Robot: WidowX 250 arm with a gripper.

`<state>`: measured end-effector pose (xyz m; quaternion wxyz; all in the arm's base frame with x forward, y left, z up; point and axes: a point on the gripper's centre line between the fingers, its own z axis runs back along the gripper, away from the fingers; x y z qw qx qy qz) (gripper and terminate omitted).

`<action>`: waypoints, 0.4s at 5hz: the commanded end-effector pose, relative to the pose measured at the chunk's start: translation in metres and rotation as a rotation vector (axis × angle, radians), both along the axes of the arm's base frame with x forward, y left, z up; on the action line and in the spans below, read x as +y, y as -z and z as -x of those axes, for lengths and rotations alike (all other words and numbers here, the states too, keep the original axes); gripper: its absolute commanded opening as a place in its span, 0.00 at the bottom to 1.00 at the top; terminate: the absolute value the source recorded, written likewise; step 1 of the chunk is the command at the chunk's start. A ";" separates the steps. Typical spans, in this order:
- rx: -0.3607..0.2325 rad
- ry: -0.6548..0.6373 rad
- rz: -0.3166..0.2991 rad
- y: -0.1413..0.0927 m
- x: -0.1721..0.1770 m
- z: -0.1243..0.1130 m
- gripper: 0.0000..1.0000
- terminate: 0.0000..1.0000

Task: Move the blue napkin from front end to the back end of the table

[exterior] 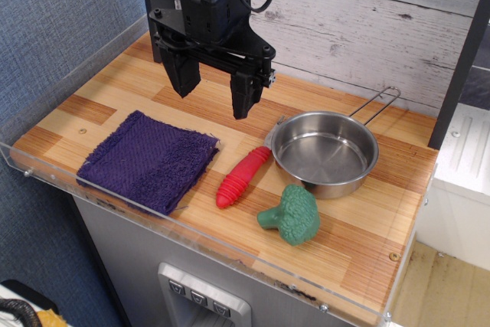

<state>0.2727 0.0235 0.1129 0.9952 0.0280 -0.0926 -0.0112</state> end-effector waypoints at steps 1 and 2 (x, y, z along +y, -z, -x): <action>0.000 0.000 0.000 0.000 0.000 0.000 1.00 0.00; 0.004 0.004 0.063 0.018 0.026 0.014 1.00 0.00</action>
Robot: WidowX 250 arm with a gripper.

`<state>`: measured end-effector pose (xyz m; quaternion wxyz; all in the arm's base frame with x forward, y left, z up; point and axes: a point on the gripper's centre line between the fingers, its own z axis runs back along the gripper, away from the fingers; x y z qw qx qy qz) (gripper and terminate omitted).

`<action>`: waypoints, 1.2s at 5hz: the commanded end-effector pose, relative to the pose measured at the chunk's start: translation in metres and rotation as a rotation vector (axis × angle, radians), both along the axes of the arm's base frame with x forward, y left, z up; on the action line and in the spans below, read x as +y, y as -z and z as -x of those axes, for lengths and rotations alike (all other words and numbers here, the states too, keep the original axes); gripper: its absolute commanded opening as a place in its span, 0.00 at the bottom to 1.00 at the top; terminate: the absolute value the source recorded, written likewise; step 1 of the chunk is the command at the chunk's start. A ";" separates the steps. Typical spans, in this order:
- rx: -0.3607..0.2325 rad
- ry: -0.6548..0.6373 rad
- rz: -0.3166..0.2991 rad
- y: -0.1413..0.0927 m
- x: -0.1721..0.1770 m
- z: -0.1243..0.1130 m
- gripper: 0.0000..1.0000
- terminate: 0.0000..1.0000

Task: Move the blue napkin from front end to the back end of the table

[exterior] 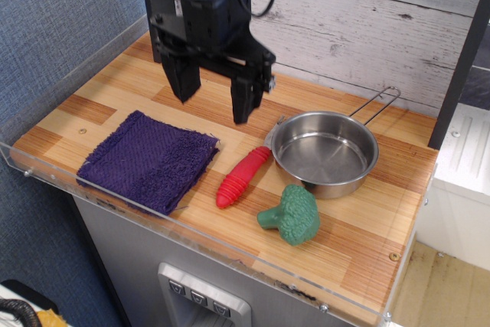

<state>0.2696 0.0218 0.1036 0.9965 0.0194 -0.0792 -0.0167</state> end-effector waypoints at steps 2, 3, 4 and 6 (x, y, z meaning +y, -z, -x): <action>-0.070 -0.011 0.058 0.025 0.077 0.051 1.00 0.00; -0.059 0.004 0.041 0.031 0.084 0.049 1.00 0.00; -0.060 0.019 0.020 0.037 0.081 0.042 1.00 0.00; -0.034 0.019 -0.032 0.059 0.083 0.030 1.00 0.00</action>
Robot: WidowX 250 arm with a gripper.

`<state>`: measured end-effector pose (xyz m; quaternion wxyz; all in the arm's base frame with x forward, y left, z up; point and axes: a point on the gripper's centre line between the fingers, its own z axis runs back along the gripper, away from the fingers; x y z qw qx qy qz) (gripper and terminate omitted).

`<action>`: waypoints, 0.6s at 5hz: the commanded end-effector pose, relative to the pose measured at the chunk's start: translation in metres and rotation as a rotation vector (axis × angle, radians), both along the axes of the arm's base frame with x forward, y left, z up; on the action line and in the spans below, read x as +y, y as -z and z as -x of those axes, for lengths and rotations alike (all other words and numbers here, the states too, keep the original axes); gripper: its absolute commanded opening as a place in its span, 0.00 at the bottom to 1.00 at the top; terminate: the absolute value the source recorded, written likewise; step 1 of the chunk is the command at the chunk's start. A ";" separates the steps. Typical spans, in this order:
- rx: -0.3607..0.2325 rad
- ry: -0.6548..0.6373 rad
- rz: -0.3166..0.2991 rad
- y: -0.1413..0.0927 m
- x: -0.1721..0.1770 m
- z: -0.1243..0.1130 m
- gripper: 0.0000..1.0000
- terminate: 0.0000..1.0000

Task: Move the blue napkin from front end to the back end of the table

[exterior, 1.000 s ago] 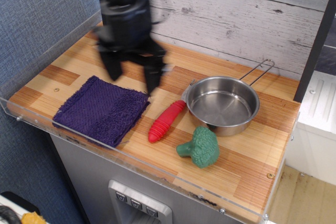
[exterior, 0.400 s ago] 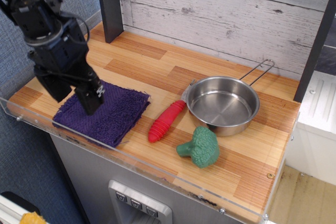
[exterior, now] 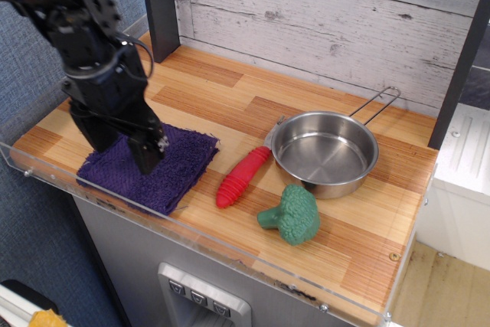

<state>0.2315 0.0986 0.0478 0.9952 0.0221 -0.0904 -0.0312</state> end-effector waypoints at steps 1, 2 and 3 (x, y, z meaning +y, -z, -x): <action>-0.004 -0.014 -0.040 0.009 0.009 -0.009 1.00 0.00; -0.001 -0.025 -0.052 0.011 0.012 -0.009 1.00 0.00; 0.023 -0.039 -0.056 0.024 0.016 -0.007 1.00 0.00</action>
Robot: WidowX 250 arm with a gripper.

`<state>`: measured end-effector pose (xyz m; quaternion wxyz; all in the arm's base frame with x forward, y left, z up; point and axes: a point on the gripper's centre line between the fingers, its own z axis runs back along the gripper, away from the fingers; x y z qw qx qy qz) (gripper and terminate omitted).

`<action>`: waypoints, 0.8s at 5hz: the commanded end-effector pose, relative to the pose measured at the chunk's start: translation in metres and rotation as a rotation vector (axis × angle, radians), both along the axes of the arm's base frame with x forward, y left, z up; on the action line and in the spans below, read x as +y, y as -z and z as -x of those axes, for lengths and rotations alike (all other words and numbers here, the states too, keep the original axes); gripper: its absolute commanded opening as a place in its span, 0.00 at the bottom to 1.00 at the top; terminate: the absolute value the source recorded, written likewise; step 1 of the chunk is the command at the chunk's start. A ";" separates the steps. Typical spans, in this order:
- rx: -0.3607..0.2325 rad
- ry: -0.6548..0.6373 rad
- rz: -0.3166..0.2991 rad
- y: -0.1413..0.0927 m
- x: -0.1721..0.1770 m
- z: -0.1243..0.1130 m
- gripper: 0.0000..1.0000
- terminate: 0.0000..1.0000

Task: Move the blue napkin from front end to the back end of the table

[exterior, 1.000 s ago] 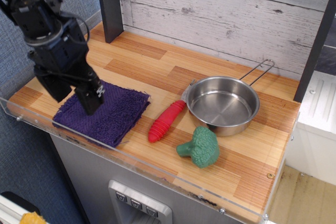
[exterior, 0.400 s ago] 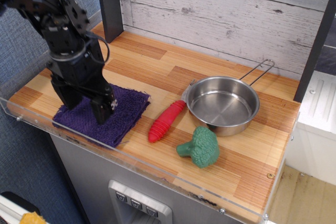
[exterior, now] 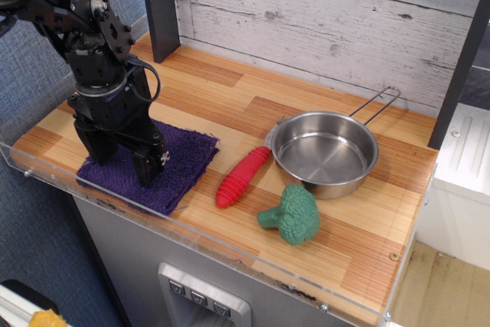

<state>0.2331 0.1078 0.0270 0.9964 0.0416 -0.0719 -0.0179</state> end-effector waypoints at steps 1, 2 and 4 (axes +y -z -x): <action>0.051 -0.029 0.000 0.026 0.014 -0.003 1.00 0.00; 0.108 -0.068 -0.029 0.044 0.023 0.003 1.00 0.00; 0.141 -0.070 -0.028 0.051 0.026 0.002 1.00 0.00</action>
